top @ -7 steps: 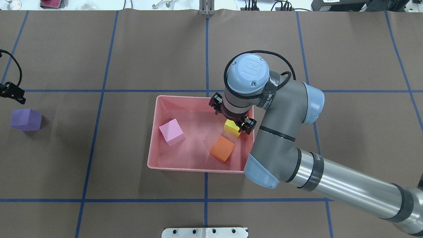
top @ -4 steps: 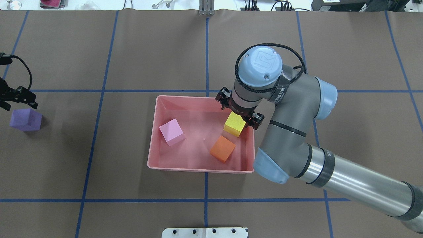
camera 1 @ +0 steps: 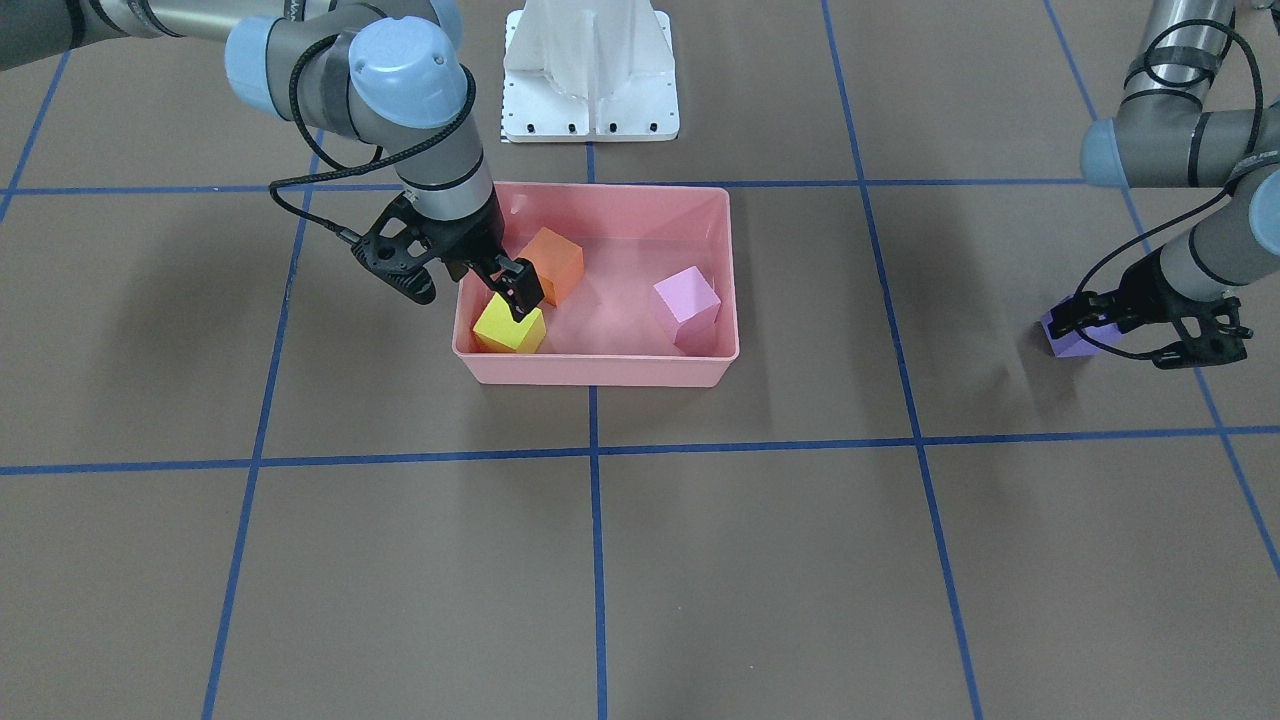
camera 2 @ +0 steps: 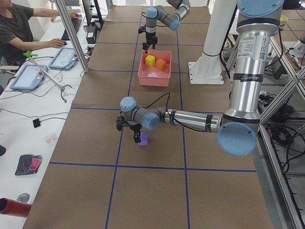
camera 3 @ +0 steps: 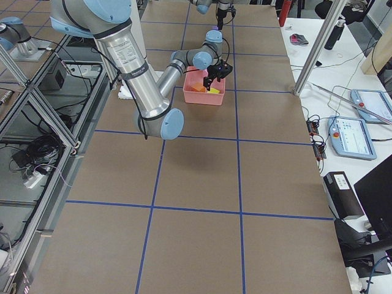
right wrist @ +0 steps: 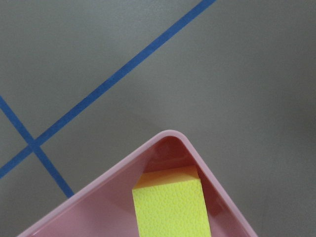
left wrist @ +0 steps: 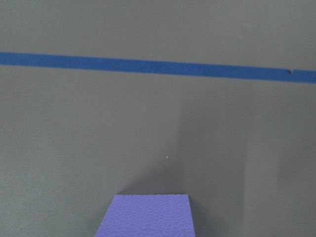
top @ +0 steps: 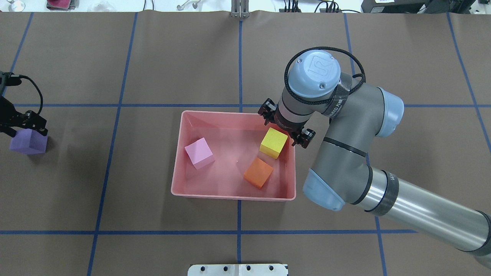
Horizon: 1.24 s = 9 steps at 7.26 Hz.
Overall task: Place blocks into pink bin with both arms
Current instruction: 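Grasp the purple cube with the left gripper while the right gripper withdraws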
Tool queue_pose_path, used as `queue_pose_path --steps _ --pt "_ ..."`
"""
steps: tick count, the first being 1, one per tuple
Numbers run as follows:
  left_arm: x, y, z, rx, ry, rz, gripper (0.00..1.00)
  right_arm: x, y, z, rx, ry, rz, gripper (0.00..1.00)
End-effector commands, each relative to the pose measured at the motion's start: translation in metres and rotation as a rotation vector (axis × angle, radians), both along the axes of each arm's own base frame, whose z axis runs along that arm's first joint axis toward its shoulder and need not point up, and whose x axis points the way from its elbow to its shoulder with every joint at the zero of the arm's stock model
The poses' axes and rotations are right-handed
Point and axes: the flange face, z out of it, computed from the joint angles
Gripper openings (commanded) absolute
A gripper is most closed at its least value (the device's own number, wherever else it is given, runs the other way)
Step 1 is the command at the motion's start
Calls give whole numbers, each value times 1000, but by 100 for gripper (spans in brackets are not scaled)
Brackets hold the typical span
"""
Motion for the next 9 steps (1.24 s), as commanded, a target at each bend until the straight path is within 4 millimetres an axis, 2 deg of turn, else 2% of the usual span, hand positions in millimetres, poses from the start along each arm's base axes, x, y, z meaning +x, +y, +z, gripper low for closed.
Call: queue_pose_path --steps 1,2,3,4,6,7,8,9 --pt "-2 1 -11 14 11 2 99 1 0 6 -5 7 0 100" --pt "-3 3 -13 23 15 5 99 1 0 10 -8 13 0 100" --pt "-7 12 0 10 -2 6 99 4 -2 10 -9 12 5 100" --pt "-9 13 -5 20 3 3 99 12 -7 15 -18 12 11 100" --pt "-11 19 4 10 -7 11 99 18 -11 21 -10 20 9 100" --pt "-8 21 8 -2 -9 12 99 27 -18 27 10 28 3 100" --pt "-3 23 10 -8 -9 18 99 42 -24 35 37 37 -9 99" --pt "5 27 13 -13 -12 35 99 62 -38 39 34 30 -9 99"
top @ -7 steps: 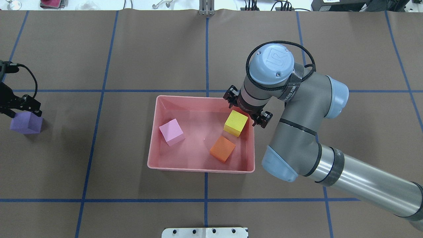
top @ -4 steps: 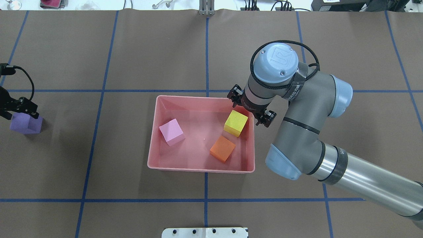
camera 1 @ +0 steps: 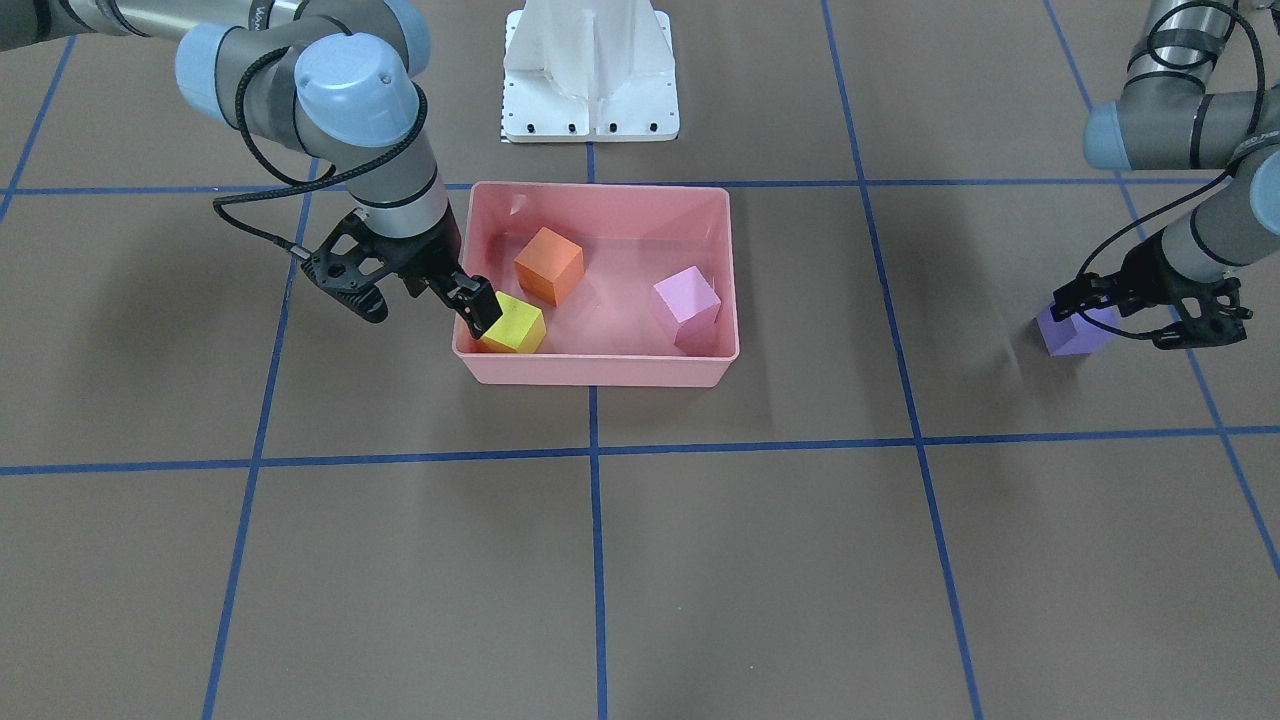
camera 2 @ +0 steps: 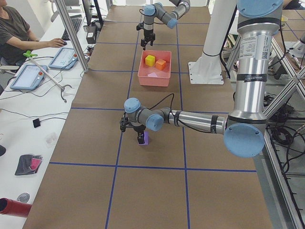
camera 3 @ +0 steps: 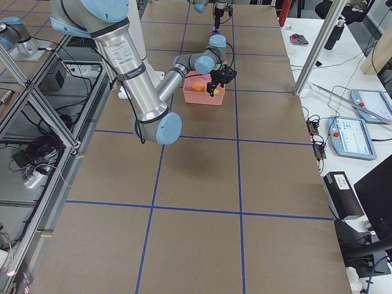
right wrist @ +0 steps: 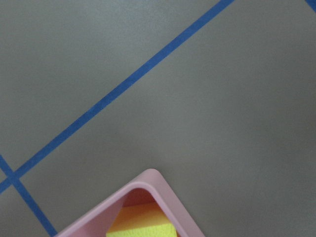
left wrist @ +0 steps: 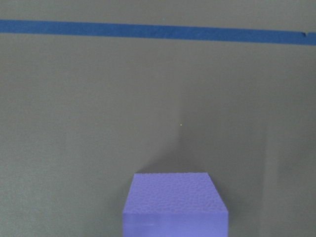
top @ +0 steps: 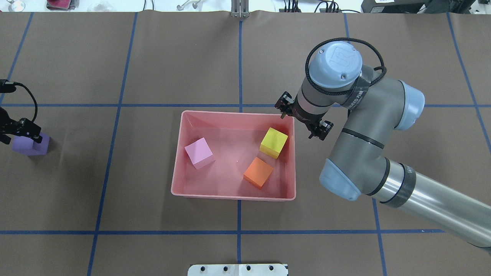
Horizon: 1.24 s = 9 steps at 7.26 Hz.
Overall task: Place blocks into pink bin with both arms
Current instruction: 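Grasp the purple cube with the left gripper while the right gripper withdraws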
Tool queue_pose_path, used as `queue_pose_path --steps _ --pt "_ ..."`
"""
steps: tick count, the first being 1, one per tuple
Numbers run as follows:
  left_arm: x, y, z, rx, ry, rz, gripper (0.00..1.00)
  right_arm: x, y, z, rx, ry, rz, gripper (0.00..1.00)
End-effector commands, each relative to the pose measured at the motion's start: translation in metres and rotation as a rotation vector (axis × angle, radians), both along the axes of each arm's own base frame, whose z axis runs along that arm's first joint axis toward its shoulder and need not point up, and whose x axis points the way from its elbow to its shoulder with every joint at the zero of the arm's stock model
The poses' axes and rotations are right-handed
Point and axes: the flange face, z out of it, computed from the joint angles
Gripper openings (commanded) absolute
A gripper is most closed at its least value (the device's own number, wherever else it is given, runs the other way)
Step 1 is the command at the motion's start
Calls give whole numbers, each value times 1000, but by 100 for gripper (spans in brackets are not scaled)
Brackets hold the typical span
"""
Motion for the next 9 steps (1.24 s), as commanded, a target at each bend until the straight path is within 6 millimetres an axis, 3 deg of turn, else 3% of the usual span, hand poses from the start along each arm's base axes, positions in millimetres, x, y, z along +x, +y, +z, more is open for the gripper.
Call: queue_pose_path --steps 1,2,3,4,5,6,7,9 --pt "15 6 8 -15 -7 28 90 45 -26 9 1 -21 -10 100" --pt "15 6 8 -14 -6 29 68 63 -27 24 19 -14 -31 100" --pt "18 5 5 -11 -4 31 26 86 -26 38 51 -2 -50 100" --pt "20 2 -5 -3 11 32 0 100 -28 52 68 12 -68 100" --pt "27 -5 -35 10 54 30 0 111 -30 67 75 28 -76 100" --pt "34 -9 -82 -11 123 9 0 125 -33 73 87 32 -82 100" --pt "40 -16 -147 -30 161 -58 0 138 -33 90 99 43 -105 100" --pt "114 -6 -313 -123 241 -109 0 148 -32 115 106 73 -138 100"
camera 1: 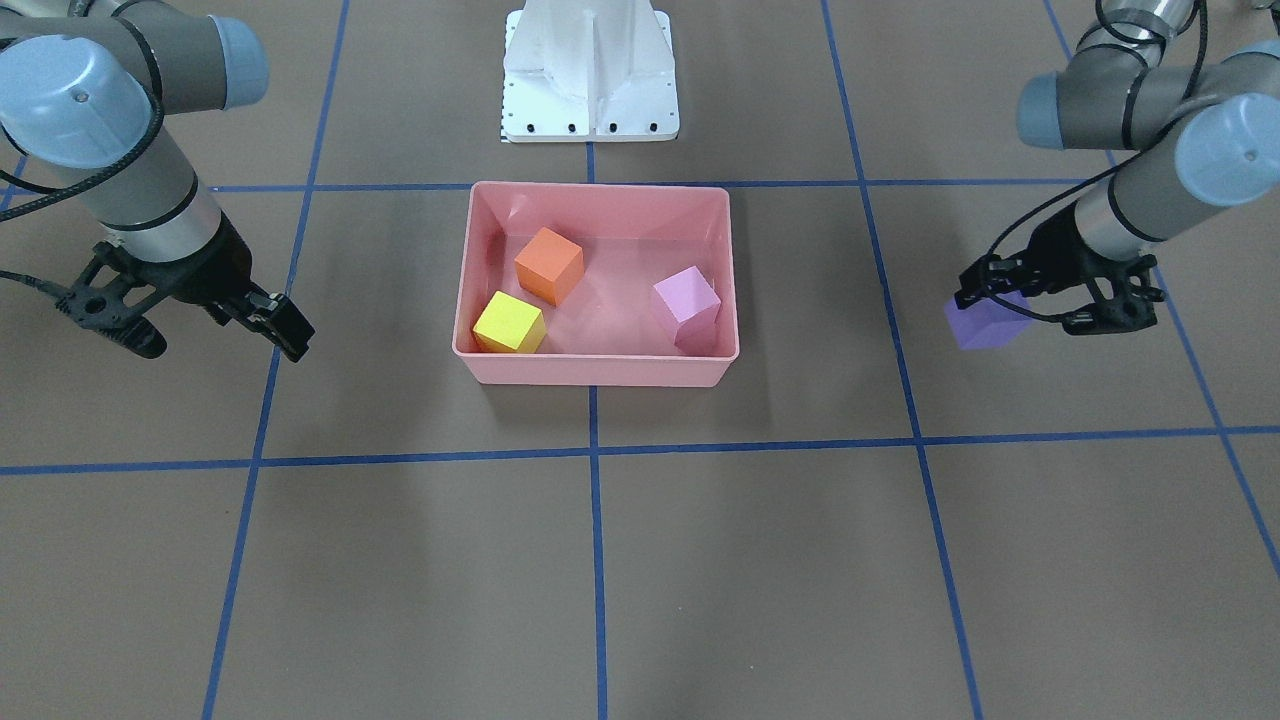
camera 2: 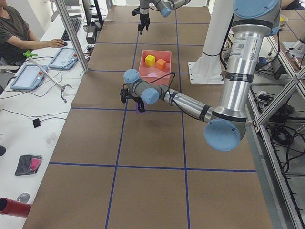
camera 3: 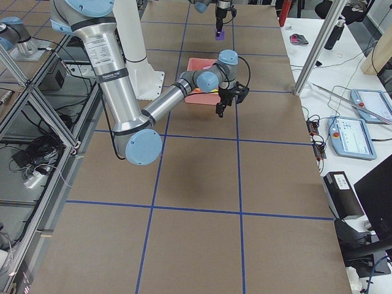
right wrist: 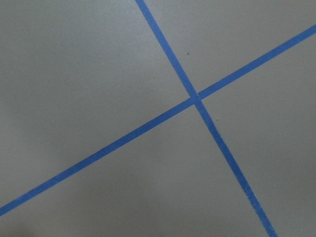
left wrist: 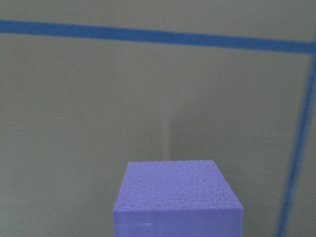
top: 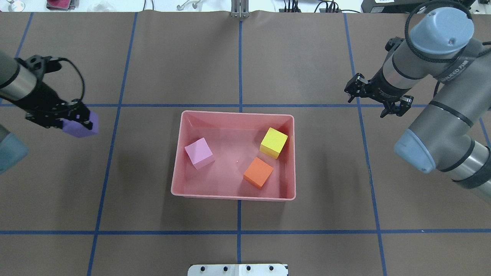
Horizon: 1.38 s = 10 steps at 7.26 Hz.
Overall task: Place blocks into pink bin with both arms
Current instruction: 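Carry the purple cube into the bin and release it with the left gripper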
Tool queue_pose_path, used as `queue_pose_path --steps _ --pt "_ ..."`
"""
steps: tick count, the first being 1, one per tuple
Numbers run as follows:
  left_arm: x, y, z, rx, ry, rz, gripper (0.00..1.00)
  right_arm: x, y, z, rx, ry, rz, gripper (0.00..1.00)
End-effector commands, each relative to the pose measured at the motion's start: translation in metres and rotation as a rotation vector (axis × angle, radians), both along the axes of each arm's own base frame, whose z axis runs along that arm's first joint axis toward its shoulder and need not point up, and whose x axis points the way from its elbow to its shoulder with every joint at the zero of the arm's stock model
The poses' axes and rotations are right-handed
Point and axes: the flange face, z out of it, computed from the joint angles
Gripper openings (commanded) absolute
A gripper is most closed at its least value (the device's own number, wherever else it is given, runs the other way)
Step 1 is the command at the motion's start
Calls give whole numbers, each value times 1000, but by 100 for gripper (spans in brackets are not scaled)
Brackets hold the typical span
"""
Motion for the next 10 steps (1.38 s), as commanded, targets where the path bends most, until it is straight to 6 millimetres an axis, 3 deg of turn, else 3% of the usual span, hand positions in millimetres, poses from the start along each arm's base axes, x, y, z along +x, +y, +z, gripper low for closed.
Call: queue_pose_path --steps 1,3,5,6,7,10 --pt "74 14 -187 -125 81 -56 0 18 1 32 15 39 -37 100" --pt "165 75 -249 -140 50 -61 0 39 -1 57 37 72 -73 100" --pt "232 132 -236 -81 -28 -61 0 40 0 61 31 75 -72 100" --pt "257 143 -227 -72 -65 -55 0 40 0 61 29 76 -71 100" --pt "274 138 -229 -76 -83 -56 0 40 0 61 30 76 -72 100" --pt "294 128 -223 -78 -110 -57 7 39 -1 59 34 74 -73 100"
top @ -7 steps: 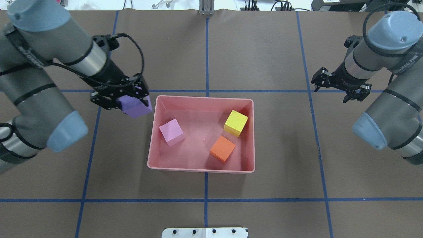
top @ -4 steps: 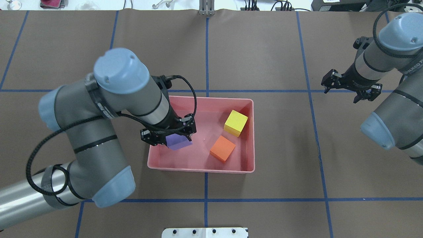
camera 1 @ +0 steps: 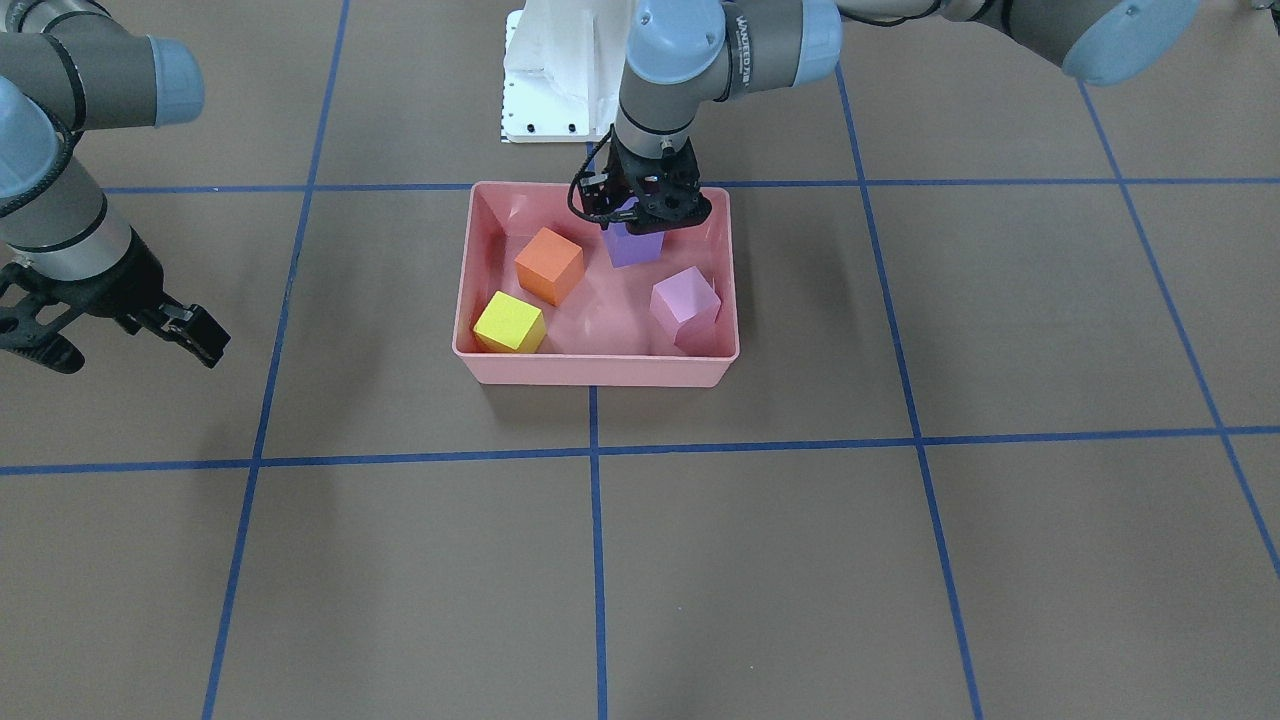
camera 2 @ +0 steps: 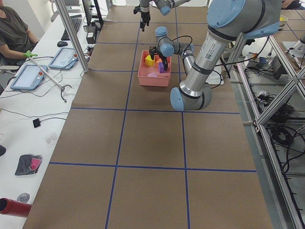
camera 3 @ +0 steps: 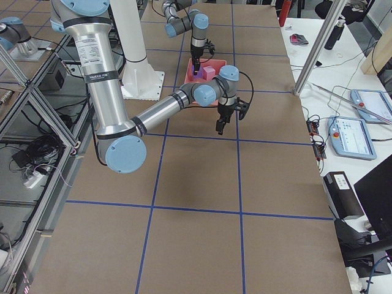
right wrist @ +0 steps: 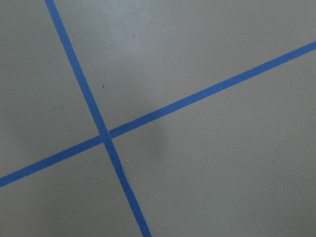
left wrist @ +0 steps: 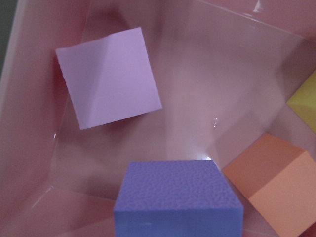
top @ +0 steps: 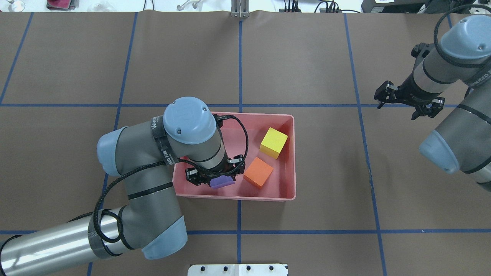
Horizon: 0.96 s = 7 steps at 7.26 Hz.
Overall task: Place blocks into pink bin with both arms
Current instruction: 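Carry the purple cube into the bin and release it with the left gripper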
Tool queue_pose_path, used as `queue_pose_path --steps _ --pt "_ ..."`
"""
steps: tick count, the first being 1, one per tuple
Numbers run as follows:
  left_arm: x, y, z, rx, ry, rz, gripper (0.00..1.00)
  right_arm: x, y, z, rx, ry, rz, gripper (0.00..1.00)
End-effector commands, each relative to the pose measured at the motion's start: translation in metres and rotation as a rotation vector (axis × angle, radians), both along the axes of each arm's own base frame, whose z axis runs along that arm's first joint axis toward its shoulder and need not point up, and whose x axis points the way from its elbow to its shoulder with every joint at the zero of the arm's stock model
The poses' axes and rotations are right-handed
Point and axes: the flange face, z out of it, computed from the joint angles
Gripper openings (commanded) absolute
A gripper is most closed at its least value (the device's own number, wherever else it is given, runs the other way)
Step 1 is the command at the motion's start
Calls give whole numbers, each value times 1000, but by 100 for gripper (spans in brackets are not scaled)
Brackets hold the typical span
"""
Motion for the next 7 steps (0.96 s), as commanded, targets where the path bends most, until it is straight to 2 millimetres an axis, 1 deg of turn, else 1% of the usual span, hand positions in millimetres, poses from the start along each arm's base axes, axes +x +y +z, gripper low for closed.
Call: queue_pose_path --steps 1,2,3,4,5,6,7 --pt "8 -4 5 8 -17 -6 28 -1 0 -3 3 -4 -2 100" --pt "9 -6 7 10 -24 -14 72 -2 0 -2 5 -6 -2 100" --pt "8 -6 6 14 -21 -14 87 -2 -1 -6 10 -11 -2 100" --pt "2 -6 0 18 -9 -20 99 -2 -1 -4 7 -10 -4 100" --pt "-16 -5 -17 38 31 -32 99 -1 0 -5 15 -15 -3 100" --pt "-60 -16 -45 70 100 -79 99 9 -2 -6 21 -38 2 100" --pt "-128 -27 -42 97 136 -145 99 27 -10 -7 35 -50 10 100"
